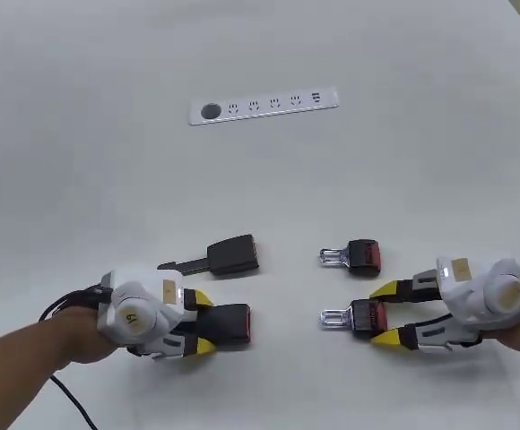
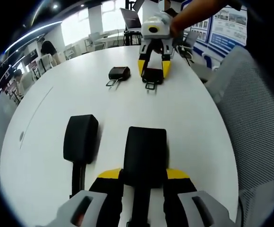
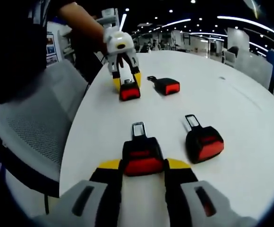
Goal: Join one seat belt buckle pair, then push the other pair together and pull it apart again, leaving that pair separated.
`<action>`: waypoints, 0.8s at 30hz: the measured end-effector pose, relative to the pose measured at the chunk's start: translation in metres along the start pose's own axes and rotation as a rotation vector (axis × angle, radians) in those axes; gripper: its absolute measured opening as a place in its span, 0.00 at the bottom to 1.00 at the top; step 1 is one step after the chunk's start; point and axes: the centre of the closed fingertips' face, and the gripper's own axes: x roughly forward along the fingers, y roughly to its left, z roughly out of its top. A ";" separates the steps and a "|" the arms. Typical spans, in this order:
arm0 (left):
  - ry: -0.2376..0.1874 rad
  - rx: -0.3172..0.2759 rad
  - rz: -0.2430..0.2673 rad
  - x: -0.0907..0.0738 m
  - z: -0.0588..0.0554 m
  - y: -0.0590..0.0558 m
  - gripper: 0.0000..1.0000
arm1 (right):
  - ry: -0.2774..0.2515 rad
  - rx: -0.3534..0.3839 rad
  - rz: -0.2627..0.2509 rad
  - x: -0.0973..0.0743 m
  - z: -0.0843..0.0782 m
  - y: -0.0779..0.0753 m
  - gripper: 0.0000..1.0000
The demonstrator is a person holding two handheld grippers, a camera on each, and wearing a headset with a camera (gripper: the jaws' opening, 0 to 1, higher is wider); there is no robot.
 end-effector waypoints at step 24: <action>-0.003 -0.026 0.009 -0.001 0.000 0.000 0.34 | -0.079 0.002 0.030 0.035 0.031 0.007 0.36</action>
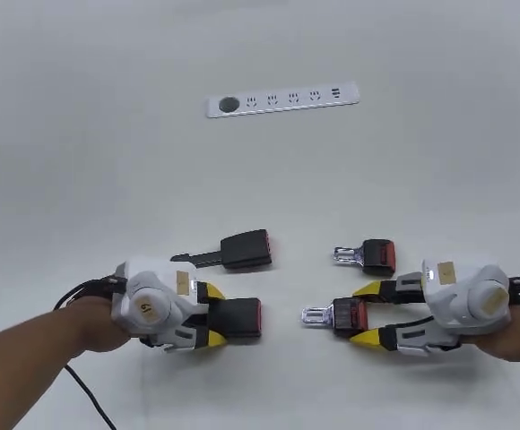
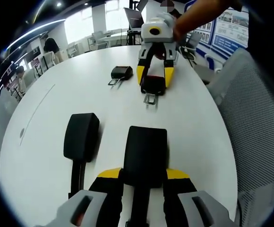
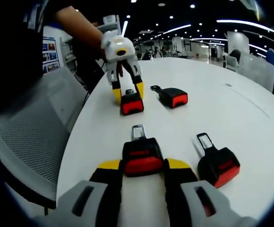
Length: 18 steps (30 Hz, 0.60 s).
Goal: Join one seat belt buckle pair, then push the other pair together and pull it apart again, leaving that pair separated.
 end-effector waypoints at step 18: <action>-0.011 -0.017 0.013 0.000 0.000 0.000 0.34 | -0.048 0.014 0.029 0.030 0.024 0.006 0.36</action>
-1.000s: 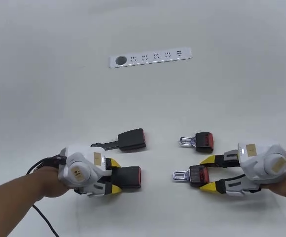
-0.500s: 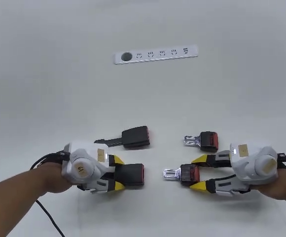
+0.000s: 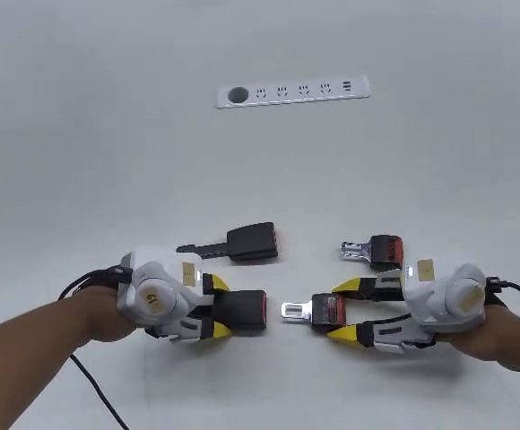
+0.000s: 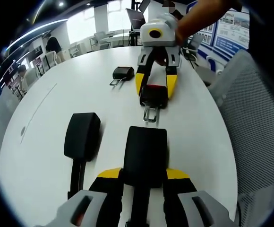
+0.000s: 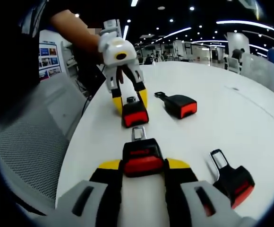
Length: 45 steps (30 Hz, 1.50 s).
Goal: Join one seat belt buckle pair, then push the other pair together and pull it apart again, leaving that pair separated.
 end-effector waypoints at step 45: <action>0.002 0.027 -0.012 0.000 -0.001 -0.001 0.33 | 0.062 -0.037 0.033 0.045 0.025 0.007 0.35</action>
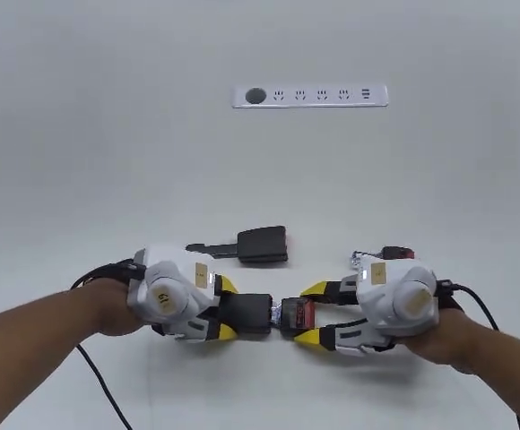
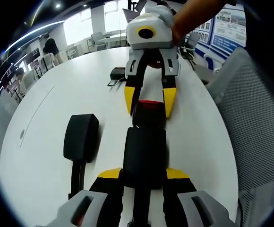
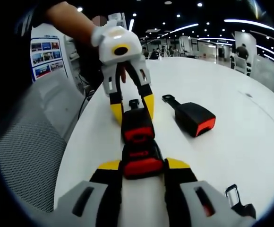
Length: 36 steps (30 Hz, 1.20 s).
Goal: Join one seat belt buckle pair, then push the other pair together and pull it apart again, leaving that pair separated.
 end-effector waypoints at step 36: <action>0.001 0.001 -0.002 0.000 -0.001 0.000 0.33 | 0.016 -0.005 -0.013 0.002 0.002 -0.001 0.36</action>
